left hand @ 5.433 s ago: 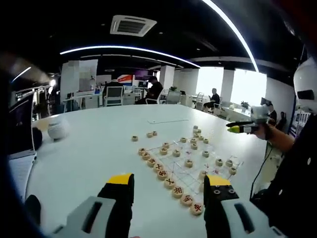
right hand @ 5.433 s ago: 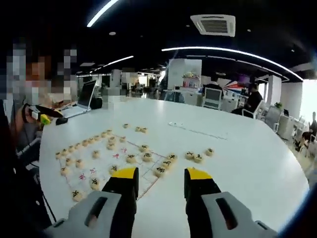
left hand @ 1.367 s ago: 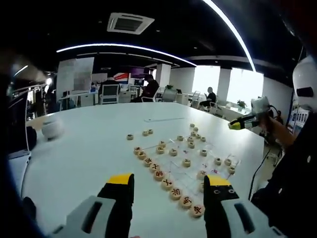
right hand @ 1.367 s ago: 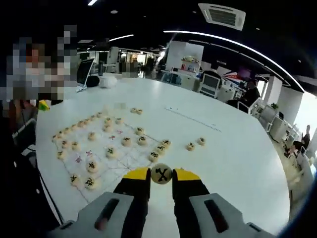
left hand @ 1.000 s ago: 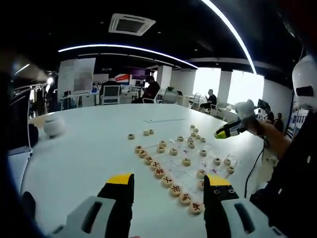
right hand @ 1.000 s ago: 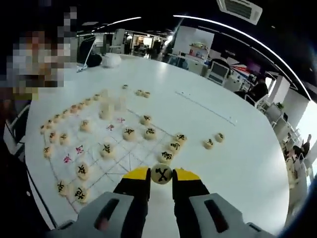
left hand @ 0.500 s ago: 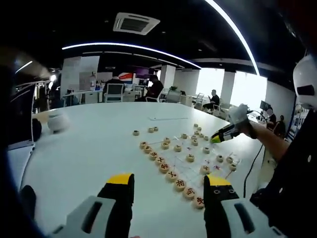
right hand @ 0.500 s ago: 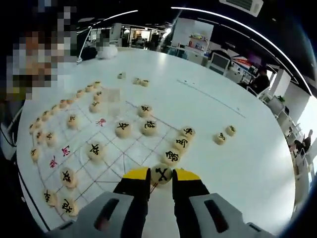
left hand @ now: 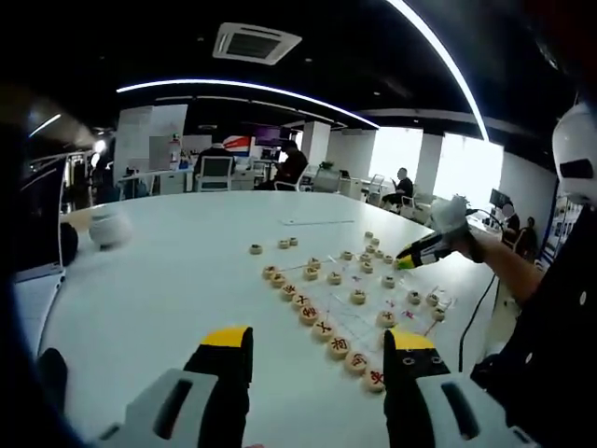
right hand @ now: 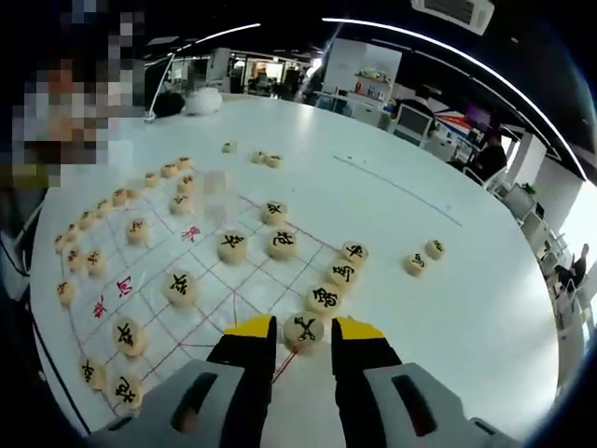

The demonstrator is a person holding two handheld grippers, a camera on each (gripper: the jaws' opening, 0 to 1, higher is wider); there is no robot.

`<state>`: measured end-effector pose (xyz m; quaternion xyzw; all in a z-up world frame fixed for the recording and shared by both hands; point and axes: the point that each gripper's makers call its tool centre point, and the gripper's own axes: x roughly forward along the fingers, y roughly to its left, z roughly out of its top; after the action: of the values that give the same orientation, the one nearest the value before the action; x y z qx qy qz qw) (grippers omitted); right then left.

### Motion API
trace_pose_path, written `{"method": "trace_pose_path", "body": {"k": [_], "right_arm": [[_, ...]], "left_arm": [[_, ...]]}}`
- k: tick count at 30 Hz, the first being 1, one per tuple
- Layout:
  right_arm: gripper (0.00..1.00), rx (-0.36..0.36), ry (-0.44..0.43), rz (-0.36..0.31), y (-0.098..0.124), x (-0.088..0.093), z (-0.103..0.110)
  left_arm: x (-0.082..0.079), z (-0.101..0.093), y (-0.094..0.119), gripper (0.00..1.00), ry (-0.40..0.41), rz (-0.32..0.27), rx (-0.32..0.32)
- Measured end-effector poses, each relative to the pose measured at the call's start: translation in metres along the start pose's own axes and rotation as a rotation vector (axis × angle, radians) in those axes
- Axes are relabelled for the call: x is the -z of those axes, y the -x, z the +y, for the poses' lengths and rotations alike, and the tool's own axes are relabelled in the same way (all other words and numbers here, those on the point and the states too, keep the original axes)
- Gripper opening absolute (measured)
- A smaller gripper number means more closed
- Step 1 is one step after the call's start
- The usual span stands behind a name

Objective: Pick up the chess pieces one by one and place each piece onto its starting position on the chessboard, setting the pieces on their correct points until all the chess pieces are arranged in the starting layout

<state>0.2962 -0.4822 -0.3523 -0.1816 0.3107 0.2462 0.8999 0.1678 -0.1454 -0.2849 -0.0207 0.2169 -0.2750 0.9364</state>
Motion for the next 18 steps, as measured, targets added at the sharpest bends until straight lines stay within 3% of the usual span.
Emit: {"method": "trace_pose_path", "body": {"k": [4,8,11,18], "right_arm": [[0.3,-0.007,-0.026,-0.056,0.013,-0.003,-0.002],[0.37,-0.03,-0.066,-0.178,0.038,-0.009,-0.002],[0.38,-0.1,-0.145,-0.266,0.059,-0.015,0.009],[0.38,-0.114,-0.207,-0.376,0.1,-0.021,0.009]], "left_arm": [[-0.003,-0.001,0.001,0.57,-0.005,-0.002,-0.003],[-0.003,-0.002,0.0,0.57,-0.009,0.002,-0.005],[-0.005,-0.003,0.0,0.57,-0.016,0.004,-0.006],[-0.011,-0.007,-0.004,0.57,-0.026,0.002,-0.005]]}}
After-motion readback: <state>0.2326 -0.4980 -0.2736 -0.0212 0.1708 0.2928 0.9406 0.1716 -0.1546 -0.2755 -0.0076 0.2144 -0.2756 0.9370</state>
